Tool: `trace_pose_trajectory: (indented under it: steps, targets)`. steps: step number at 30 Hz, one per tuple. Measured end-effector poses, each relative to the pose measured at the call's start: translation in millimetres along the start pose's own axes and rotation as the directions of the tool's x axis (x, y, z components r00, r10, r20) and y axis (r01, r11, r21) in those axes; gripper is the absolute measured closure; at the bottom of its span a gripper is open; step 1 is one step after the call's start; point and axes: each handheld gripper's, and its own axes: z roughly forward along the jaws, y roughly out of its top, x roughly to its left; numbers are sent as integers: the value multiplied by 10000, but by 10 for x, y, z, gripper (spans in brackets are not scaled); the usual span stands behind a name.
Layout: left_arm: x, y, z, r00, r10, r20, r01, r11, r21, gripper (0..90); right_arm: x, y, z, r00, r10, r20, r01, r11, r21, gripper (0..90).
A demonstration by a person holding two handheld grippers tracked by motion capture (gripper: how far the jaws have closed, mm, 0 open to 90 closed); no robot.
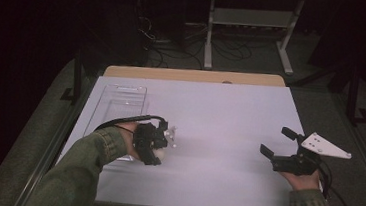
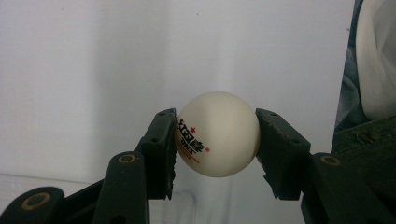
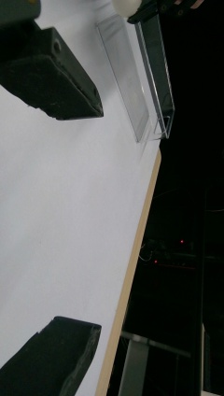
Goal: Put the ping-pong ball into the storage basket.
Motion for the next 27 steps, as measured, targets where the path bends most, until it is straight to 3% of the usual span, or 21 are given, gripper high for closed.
trace_pose_trajectory:
  steps: [13,27]
  targets:
    - [-9,2,-220,9997,178,-153,-172,9991,395,505,44,-13,-11,9997,-247,-33,247,9996,160,0]
    - [11,-110,-485,9990,4,-457,10,9995,304,506,57,-9,2,9995,-329,-37,330,9993,168,0]
